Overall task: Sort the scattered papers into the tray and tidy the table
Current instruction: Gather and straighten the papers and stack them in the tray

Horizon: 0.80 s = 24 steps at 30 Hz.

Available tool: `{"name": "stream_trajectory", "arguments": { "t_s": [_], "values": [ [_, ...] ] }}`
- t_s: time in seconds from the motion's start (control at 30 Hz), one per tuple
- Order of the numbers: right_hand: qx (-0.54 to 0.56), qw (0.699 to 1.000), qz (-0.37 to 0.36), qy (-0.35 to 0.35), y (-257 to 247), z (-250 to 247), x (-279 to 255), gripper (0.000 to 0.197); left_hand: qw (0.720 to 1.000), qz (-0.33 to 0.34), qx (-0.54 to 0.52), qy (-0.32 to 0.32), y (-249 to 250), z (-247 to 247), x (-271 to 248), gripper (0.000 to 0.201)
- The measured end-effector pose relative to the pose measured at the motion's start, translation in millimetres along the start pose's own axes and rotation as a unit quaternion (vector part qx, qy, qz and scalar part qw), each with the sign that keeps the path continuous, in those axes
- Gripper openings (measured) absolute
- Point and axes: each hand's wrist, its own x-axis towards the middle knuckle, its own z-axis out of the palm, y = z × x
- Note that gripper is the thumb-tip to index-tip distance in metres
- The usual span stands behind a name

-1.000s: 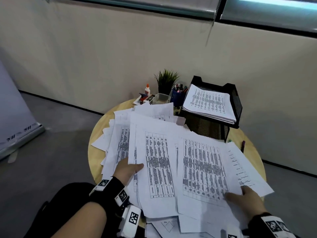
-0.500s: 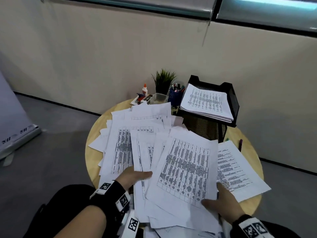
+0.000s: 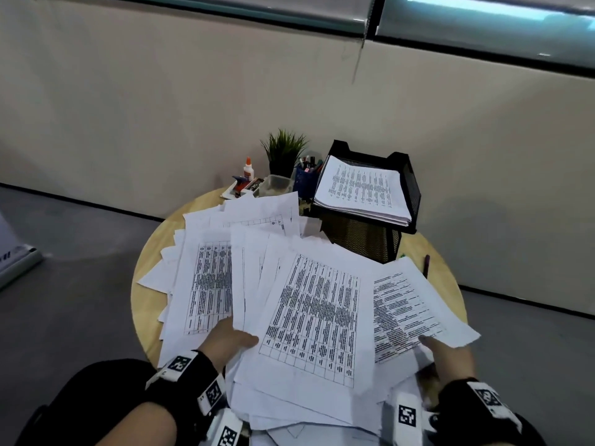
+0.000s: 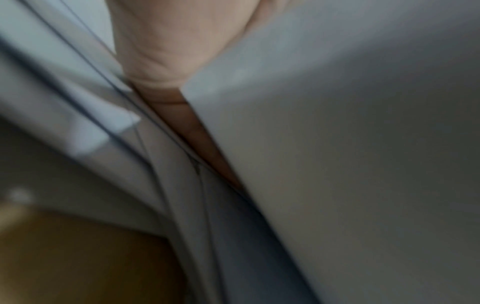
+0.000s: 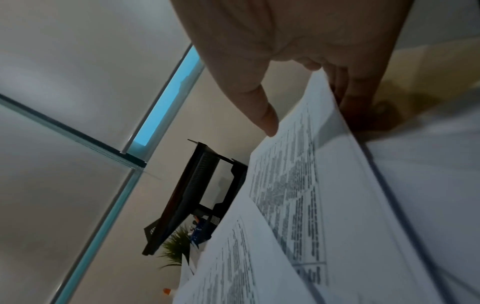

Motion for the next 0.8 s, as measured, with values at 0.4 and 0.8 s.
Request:
{"name": "stream_trajectory", "arguments": {
  "t_s": [0.4, 0.8],
  "values": [
    [-0.038, 0.993, -0.114, 0.008, -22, -4, -43, 0.022, 0.999, 0.018, -0.036, 0.018, -1, 5, -6, 0.024],
    [0.156, 0.944, -0.251, 0.145, -86, -89, -58, 0.027, 1.0, 0.015, 0.005, 0.027, 2, 4, -9, 0.038]
  ]
}}
